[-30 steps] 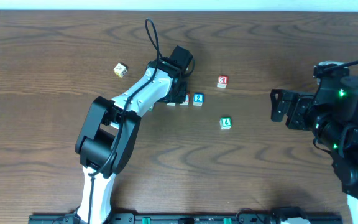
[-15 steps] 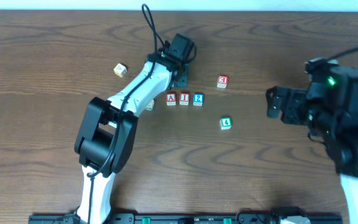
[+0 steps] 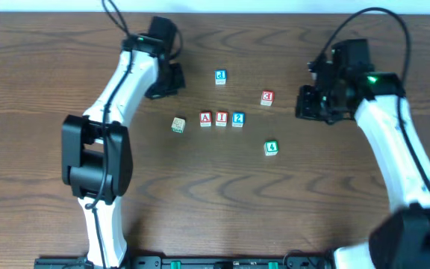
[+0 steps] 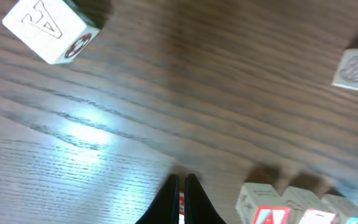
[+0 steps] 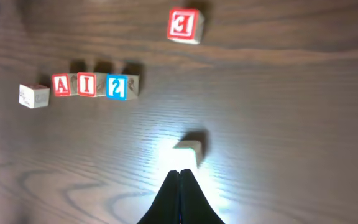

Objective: Spell out Ai2
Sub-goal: 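Release the A block and lift left gripper away, then push the A I 2 row into alignment with both grippers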

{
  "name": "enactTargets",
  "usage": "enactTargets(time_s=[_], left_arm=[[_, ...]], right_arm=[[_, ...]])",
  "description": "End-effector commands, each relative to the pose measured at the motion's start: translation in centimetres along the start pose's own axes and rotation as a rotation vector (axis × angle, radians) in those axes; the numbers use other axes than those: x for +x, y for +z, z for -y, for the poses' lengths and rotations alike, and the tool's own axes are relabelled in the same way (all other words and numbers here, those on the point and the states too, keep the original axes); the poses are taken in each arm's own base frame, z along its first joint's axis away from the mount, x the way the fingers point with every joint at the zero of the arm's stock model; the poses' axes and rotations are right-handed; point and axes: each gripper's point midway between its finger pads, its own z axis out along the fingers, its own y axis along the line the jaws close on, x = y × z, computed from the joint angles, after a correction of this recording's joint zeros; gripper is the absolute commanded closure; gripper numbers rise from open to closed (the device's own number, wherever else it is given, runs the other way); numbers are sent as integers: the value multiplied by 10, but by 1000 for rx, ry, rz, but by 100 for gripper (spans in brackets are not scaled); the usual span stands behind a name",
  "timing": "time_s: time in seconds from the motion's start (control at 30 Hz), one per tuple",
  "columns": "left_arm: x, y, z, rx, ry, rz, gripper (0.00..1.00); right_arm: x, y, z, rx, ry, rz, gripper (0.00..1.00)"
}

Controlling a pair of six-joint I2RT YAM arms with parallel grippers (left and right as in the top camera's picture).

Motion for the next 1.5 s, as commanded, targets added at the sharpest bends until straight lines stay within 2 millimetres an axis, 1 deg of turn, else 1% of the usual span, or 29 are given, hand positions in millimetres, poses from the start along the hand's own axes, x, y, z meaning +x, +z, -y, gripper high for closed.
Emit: enactTargets(time_s=[0.0, 0.1, 0.17, 0.3, 0.4, 0.57, 0.73, 0.8, 0.87, 0.93, 1.0, 1.1, 1.23, 1.3, 1.37, 1.47], left_arm=[[14, 1, 17, 44, 62, -14, 94], [14, 8, 23, 52, 79, 2, 94], [19, 13, 24, 51, 88, -5, 94], [39, 33, 18, 19, 104, -39, 94], [51, 42, 10, -9, 105, -67, 94], [60, 44, 0, -52, 106, -95, 94], [87, 40, -4, -99, 128, -188, 94], [92, 38, 2, -98, 141, -192, 94], [87, 36, 12, -77, 129, -153, 94], [77, 32, 18, -54, 80, -107, 94], [68, 31, 14, -50, 20, -84, 94], [60, 30, 4, -38, -31, -85, 94], [55, 29, 10, 35, -78, -94, 94], [53, 29, 16, 71, -91, -94, 94], [53, 29, 23, 108, -92, -100, 94], [53, 31, 25, 123, -102, -99, 94]], right_arm=[[4, 14, -10, -100, -4, -50, 99], [4, 20, -11, -102, -4, -62, 99], [4, 19, -12, -104, -8, -60, 99], [4, 18, -13, -105, -9, -58, 99], [4, 18, -15, -120, -10, -59, 99], [4, 15, -18, -128, -13, -52, 99], [3, 11, -19, -130, -30, -40, 99], [3, 11, -19, -130, -33, -39, 99], [2, 13, -21, -134, -38, -39, 99], [2, 17, -28, -170, -64, -47, 99], [1, 24, -29, -193, -66, -57, 99], [3, 36, -35, -249, -54, -90, 99], [9, 57, -41, -334, -40, -159, 98], [12, 67, -42, -364, -22, -190, 98], [13, 75, -41, -378, -12, -204, 99], [11, 85, -42, -399, -13, -209, 98]])
